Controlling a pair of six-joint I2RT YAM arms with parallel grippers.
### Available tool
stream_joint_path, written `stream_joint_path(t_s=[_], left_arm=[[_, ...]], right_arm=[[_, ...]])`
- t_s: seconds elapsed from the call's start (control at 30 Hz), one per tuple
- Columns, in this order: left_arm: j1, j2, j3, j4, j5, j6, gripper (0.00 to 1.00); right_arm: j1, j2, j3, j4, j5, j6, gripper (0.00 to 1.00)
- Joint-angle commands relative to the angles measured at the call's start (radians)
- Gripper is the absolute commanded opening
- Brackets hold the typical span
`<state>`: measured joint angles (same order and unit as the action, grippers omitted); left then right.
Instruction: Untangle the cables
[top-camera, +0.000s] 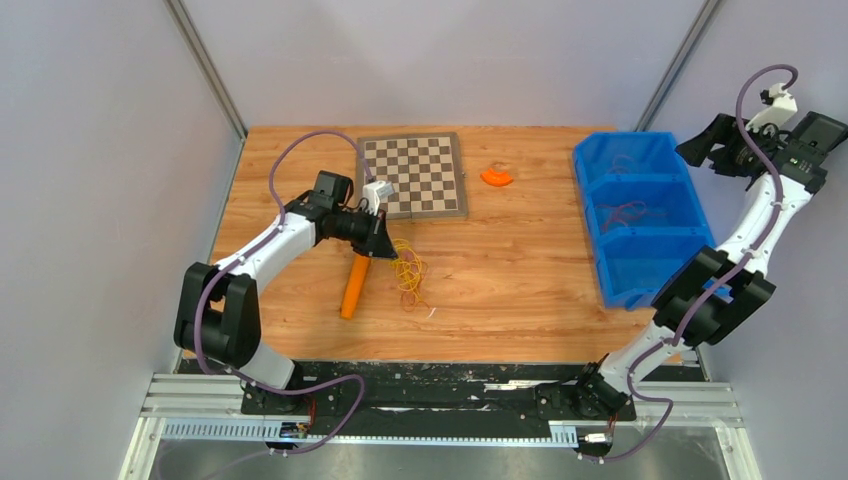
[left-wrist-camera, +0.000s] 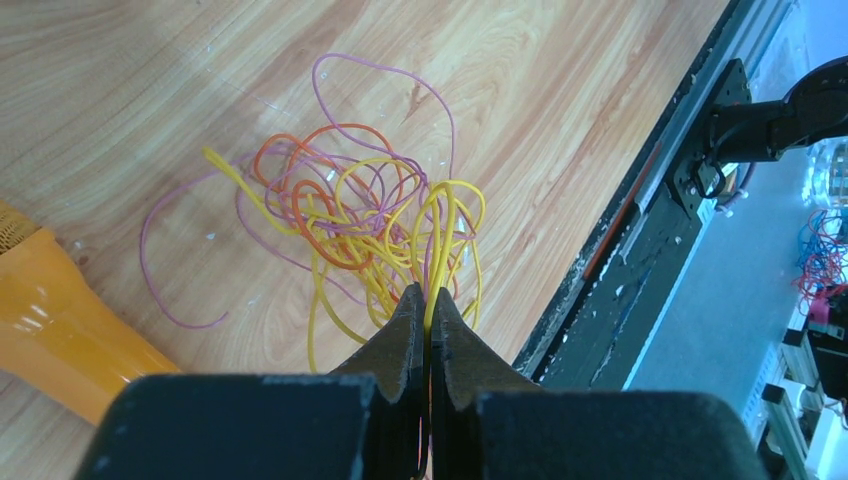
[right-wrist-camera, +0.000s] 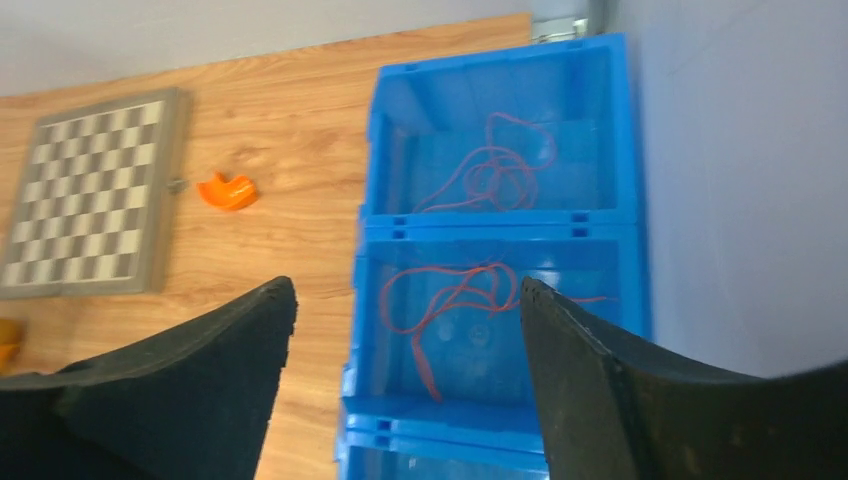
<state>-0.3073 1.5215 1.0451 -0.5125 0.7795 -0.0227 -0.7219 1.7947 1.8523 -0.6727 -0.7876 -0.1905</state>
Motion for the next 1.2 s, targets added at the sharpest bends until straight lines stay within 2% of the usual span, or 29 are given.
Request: stream_joint_path(t_s=[0.0,0.1,0.27,0.43,0.57,0.83,0.9,1.07,1.1,1.17], left_arm=[[-0.015,0.011,0.049,0.038,0.042,-0.025,0.0],[-0.023,0.009,0.05,0.086,0.084,-0.07,0.0],[-0.027,0.006,0.068,0.161,0.176,-0.141,0.0],[-0.047,-0.018,0.075,0.22,0.197,-0.196,0.0],[-0.049,-0.008,0.084,0.258,0.225,-0.253,0.0],[-0.05,0.015,0.105,0.268,0.255,-0.271,0.0],[-0.05,0.019,0.107,0.266,0.256,-0.267,0.0],[-0.048,0.008,0.092,0.241,0.239,-0.249,0.0],[-0.045,-0.003,0.082,0.223,0.226,-0.242,0.0],[-0.034,-0.015,0.062,0.187,0.201,-0.213,0.0]], right_arm=[[0.036,-0.066,0.01,-0.121,-0.186,-0.039,0.85],[0.212,-0.111,-0.114,-0.199,-0.234,-0.095,0.92],[0.564,-0.169,-0.345,-0.158,-0.216,-0.122,0.99],[0.887,-0.109,-0.392,-0.083,-0.159,-0.062,1.0],[1.018,-0.042,-0.363,-0.037,-0.175,-0.019,0.98],[1.168,0.035,-0.398,0.127,-0.231,0.09,0.89],[1.197,0.041,-0.405,0.142,-0.224,0.091,0.78],[1.199,0.004,-0.422,0.151,-0.127,0.09,0.15],[1.187,-0.017,-0.429,0.151,-0.118,0.093,0.07],[1.146,-0.064,-0.437,0.145,-0.116,0.098,0.05]])
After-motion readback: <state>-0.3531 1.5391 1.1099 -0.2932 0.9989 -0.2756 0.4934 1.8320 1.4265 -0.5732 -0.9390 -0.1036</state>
